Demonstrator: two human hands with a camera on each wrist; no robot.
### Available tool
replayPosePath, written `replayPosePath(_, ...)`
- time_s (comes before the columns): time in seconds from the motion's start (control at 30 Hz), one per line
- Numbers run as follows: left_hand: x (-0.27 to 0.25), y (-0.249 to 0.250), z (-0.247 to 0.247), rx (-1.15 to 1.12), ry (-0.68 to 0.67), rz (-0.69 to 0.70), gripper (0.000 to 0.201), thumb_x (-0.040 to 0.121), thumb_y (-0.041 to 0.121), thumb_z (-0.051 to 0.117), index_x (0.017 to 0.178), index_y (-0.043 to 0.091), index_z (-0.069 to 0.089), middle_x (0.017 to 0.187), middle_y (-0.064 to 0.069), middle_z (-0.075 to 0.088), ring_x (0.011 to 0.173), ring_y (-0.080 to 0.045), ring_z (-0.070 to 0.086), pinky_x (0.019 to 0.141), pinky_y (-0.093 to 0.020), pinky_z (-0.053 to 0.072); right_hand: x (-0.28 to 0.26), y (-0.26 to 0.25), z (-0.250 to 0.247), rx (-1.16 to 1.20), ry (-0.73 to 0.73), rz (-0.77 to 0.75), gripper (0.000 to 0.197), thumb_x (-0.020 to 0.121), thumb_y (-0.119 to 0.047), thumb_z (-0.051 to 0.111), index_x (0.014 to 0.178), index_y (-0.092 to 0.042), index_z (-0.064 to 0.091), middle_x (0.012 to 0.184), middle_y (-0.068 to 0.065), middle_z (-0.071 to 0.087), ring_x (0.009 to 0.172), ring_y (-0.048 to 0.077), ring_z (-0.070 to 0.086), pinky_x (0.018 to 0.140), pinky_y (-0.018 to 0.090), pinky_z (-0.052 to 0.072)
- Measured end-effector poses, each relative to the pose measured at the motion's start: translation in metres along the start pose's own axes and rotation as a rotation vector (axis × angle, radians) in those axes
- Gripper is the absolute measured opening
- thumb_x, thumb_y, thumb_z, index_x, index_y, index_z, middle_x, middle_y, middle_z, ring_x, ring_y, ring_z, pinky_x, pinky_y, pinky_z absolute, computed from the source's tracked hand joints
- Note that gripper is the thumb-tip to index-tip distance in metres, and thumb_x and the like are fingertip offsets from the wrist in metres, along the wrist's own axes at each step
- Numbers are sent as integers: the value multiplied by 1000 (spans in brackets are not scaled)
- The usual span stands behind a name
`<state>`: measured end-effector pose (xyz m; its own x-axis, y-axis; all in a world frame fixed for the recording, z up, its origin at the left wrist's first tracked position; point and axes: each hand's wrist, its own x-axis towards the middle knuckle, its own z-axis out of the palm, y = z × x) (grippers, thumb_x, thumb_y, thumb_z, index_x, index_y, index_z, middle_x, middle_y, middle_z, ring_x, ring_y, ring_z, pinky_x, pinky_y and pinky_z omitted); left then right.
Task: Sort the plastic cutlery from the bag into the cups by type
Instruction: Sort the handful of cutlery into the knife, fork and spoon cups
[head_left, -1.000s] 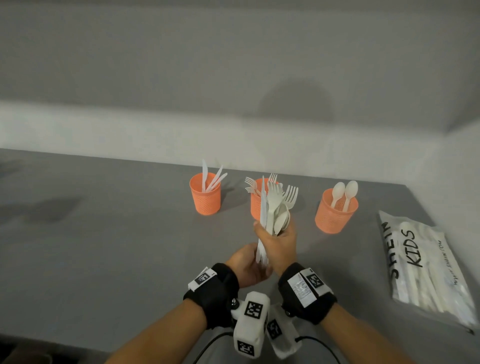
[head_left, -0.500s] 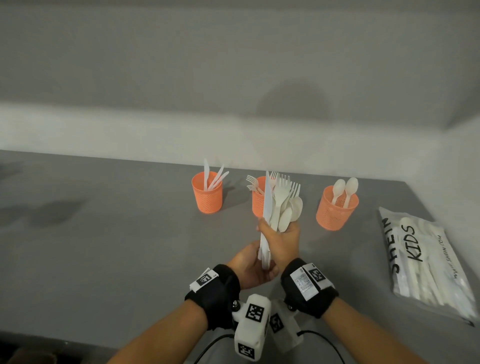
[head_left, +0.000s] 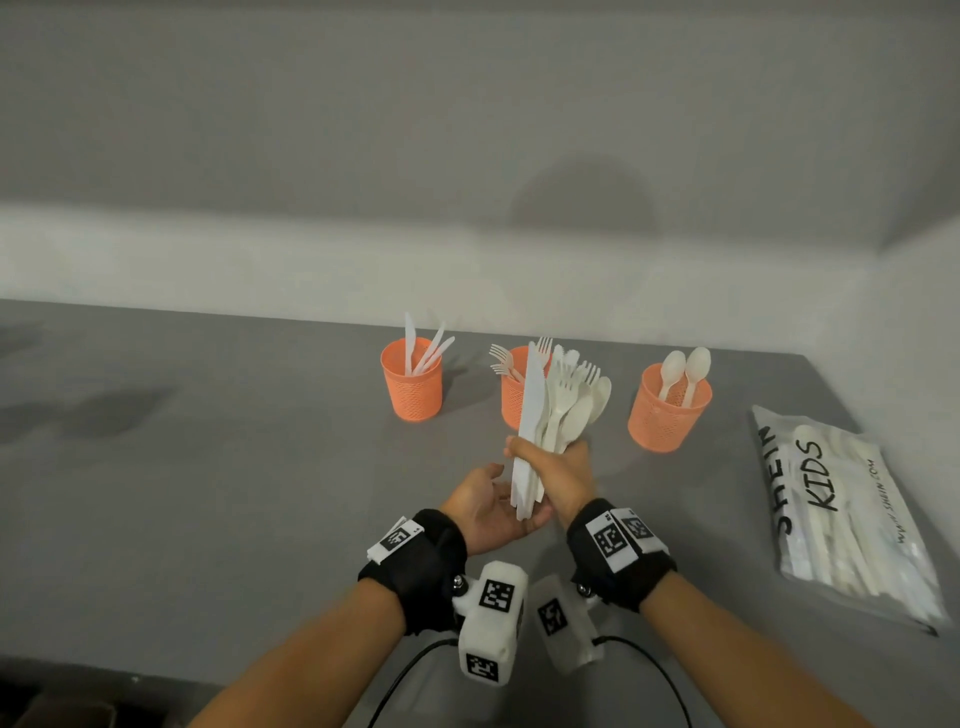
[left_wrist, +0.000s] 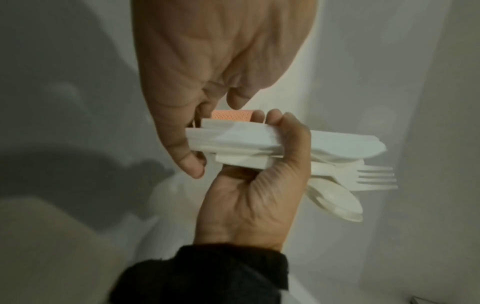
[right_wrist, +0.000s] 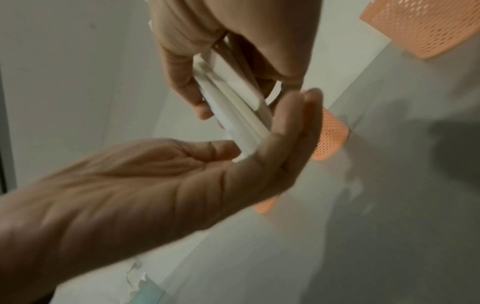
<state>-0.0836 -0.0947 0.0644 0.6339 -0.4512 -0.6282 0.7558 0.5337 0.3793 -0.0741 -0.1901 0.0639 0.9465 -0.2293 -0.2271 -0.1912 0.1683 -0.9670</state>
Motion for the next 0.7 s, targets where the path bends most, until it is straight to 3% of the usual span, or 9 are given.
replayPosePath(0.17,-4,4,6,100,-55,49,44,101,28,23,107,2,58,102,-13,62,90,-23,59,63,-32,58,-3,3,4,-18,-2,-42,46,73,-2,74,113,-3,51,98,6,62,82,13,61,63,16,47)
replayPosePath(0.23,-4,4,4,122,-68,76,45,99,27,22,111,0,56,103,-14,62,92,-23,59,71,-35,56,-2,2,3,-34,-7,-40,37,75,-3,73,106,-5,53,90,1,61,79,11,61,58,12,47)
replayPosePath(0.33,-6,7,-1,265,-129,72,39,91,26,32,107,2,58,98,-13,61,90,-23,58,85,-36,47,1,2,-2,-28,-4,-53,23,79,-2,69,100,-1,60,88,8,64,80,21,65,53,9,49)
replayPosePath(0.43,-9,17,-4,633,-74,73,26,90,28,40,96,11,59,91,-6,58,87,-19,55,80,-31,45,4,2,-7,-23,-6,-73,22,84,-3,63,105,0,59,91,11,63,79,18,61,61,14,50)
replayPosePath(0.53,-10,27,-3,895,24,199,22,92,34,47,85,18,61,90,2,61,90,-14,52,76,-26,44,8,2,-10,32,-70,-5,22,85,-1,60,107,-4,57,80,5,62,70,16,60,61,20,52)
replayPosePath(0.7,-3,30,-2,927,202,495,26,88,38,57,87,12,57,83,0,60,74,-14,56,65,-23,45,12,1,-16,65,-237,169,9,87,-13,62,94,-9,58,52,-1,57,39,7,49,40,20,43)
